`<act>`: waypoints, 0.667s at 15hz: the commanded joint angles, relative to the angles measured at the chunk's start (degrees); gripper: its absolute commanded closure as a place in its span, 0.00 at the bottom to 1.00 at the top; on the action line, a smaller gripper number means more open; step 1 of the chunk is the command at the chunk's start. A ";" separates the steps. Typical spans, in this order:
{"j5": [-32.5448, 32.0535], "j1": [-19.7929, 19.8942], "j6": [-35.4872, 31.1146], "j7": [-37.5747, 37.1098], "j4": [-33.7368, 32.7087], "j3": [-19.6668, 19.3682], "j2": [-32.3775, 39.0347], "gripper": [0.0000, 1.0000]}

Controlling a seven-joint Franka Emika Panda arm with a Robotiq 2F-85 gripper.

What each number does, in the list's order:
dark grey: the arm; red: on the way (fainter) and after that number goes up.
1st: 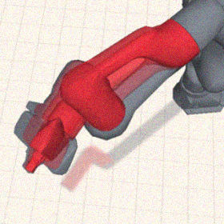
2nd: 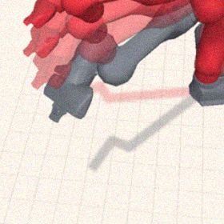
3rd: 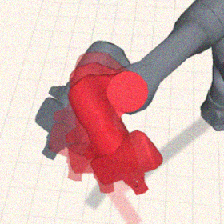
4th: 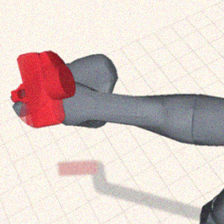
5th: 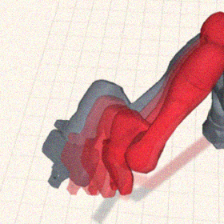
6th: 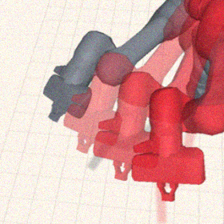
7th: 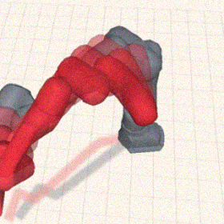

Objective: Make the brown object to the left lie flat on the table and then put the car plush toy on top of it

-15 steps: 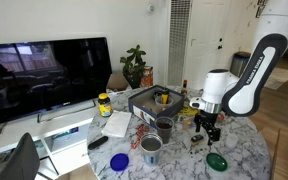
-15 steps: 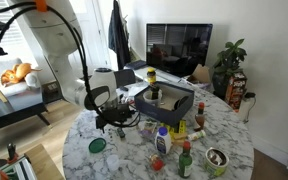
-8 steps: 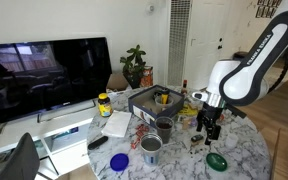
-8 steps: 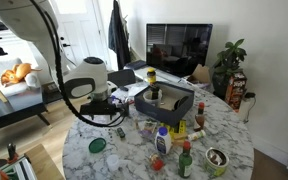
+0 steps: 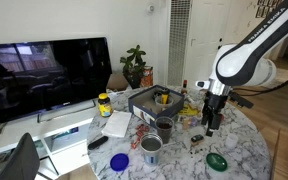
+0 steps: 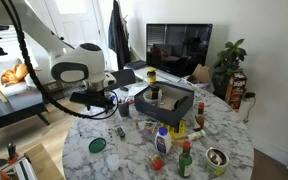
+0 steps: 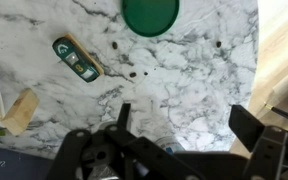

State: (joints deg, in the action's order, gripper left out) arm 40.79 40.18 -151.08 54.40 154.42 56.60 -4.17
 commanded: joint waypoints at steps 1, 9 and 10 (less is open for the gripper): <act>6.00 -1.78 9.73 1.17 1.43 -2.00 -10.89 0.00; -5.42 -34.72 18.54 -6.93 3.70 -39.04 -17.40 0.00; -7.21 -36.86 18.95 -8.29 3.74 -41.46 -17.87 0.00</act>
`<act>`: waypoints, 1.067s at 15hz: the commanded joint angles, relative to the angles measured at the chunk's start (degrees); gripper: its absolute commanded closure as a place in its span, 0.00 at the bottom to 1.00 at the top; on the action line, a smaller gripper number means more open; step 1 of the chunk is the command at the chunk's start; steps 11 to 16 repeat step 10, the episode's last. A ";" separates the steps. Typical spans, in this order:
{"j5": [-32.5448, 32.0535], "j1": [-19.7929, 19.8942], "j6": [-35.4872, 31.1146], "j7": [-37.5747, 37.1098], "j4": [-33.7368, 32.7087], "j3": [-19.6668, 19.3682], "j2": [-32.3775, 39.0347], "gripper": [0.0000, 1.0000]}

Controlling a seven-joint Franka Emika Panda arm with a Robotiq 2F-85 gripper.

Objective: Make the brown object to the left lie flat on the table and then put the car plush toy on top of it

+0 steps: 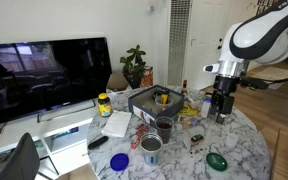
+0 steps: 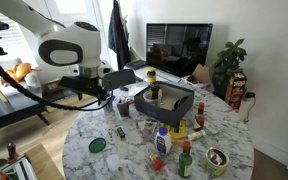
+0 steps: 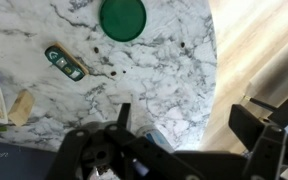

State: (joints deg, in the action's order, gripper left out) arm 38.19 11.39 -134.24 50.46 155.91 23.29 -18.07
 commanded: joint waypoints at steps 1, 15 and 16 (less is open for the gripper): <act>-6.40 -9.87 2.56 -5.57 2.26 -10.17 -4.32 0.00; -9.16 -15.39 1.15 -7.03 0.83 -15.91 -2.27 0.00; -9.16 -15.39 1.15 -7.03 0.83 -15.91 -2.27 0.00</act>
